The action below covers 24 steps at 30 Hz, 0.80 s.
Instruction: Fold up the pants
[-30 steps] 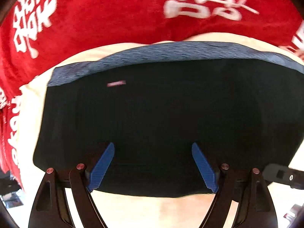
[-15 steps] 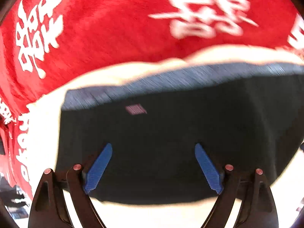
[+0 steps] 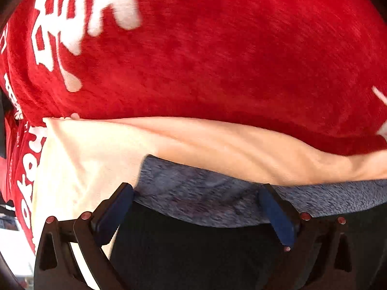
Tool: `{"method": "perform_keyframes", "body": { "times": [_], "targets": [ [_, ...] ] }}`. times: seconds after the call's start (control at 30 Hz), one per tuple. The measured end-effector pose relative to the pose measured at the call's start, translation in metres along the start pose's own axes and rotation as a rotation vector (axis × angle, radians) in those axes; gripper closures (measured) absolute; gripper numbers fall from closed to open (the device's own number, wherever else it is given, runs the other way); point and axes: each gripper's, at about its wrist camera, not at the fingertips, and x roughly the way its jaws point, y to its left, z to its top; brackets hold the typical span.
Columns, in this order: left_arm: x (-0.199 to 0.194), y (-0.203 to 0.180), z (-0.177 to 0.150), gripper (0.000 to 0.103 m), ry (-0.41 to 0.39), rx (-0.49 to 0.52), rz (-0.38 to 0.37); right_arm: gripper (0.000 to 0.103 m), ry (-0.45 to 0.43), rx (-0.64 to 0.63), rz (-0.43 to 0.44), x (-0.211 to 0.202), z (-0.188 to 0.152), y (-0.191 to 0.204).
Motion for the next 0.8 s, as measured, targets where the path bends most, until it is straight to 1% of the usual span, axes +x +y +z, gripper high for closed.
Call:
{"method": "perform_keyframes", "body": {
  "times": [0.03, 0.07, 0.1, 0.13, 0.2, 0.27, 0.3, 0.37, 0.4, 0.43, 0.47, 0.5, 0.57, 0.6, 0.63, 0.7, 0.73, 0.8],
  "targets": [
    [-0.002, 0.005, -0.001, 0.000, 0.008, -0.006, 0.004, 0.076, -0.008, 0.011, -0.028, -0.006, 0.002, -0.004],
    [-0.008, 0.009, -0.005, 0.000, 0.013, -0.008, 0.005, 0.071, -0.009, 0.016, -0.068, -0.014, 0.003, -0.007],
    [-0.015, 0.012, -0.011, 0.000, 0.012, -0.002, 0.000, 0.071, -0.008, 0.014, -0.100, -0.022, 0.002, -0.008],
    [-0.024, 0.014, -0.020, 0.000, 0.013, 0.019, -0.008, 0.069, -0.001, 0.008, -0.099, -0.032, -0.004, -0.008],
    [-0.038, 0.013, -0.045, 0.000, 0.014, 0.085, -0.002, 0.069, 0.011, 0.000, -0.059, -0.045, -0.017, -0.005],
    [-0.043, 0.009, -0.073, 0.000, 0.015, 0.143, 0.028, 0.069, 0.037, -0.020, -0.032, -0.055, -0.044, 0.002],
    [-0.042, 0.007, -0.083, 0.000, 0.009, 0.151, 0.029, 0.069, 0.050, -0.031, -0.022, -0.056, -0.055, 0.006],
    [-0.044, 0.017, -0.092, 0.000, -0.005, 0.097, 0.012, 0.069, 0.091, -0.047, -0.017, -0.045, -0.077, 0.014],
    [-0.044, 0.020, -0.091, 0.000, 0.018, 0.060, 0.008, 0.068, 0.118, -0.037, -0.033, -0.034, -0.085, 0.015],
    [-0.046, 0.019, -0.092, 0.000, 0.035, 0.046, 0.016, 0.069, 0.097, -0.026, -0.038, -0.032, -0.096, 0.014],
    [-0.051, 0.016, -0.093, 0.000, 0.048, 0.050, 0.032, 0.069, 0.052, -0.025, -0.035, -0.037, -0.101, 0.016],
    [-0.052, 0.004, -0.090, 0.000, 0.046, 0.070, 0.028, 0.069, 0.060, -0.013, -0.031, -0.040, -0.103, 0.015],
    [-0.074, -0.018, -0.098, 0.000, 0.014, 0.113, -0.004, 0.069, 0.046, 0.054, 0.019, -0.053, -0.102, 0.008],
    [-0.083, -0.031, -0.102, 0.000, 0.014, 0.129, -0.038, 0.068, 0.044, 0.110, 0.062, -0.060, -0.104, 0.000],
    [-0.091, -0.048, -0.107, 0.000, 0.017, 0.155, -0.085, 0.068, 0.040, 0.143, 0.084, -0.061, -0.106, -0.002],
    [-0.097, -0.076, -0.114, 0.000, 0.017, 0.202, -0.135, 0.068, 0.037, 0.180, 0.111, -0.065, -0.110, -0.009],
    [-0.099, -0.096, -0.120, 0.000, 0.019, 0.238, -0.162, 0.068, 0.047, 0.204, 0.134, -0.063, -0.113, -0.012],
    [-0.099, -0.121, -0.126, 0.000, 0.022, 0.279, -0.184, 0.068, 0.065, 0.264, 0.182, -0.058, -0.125, -0.016]
  ]
}}
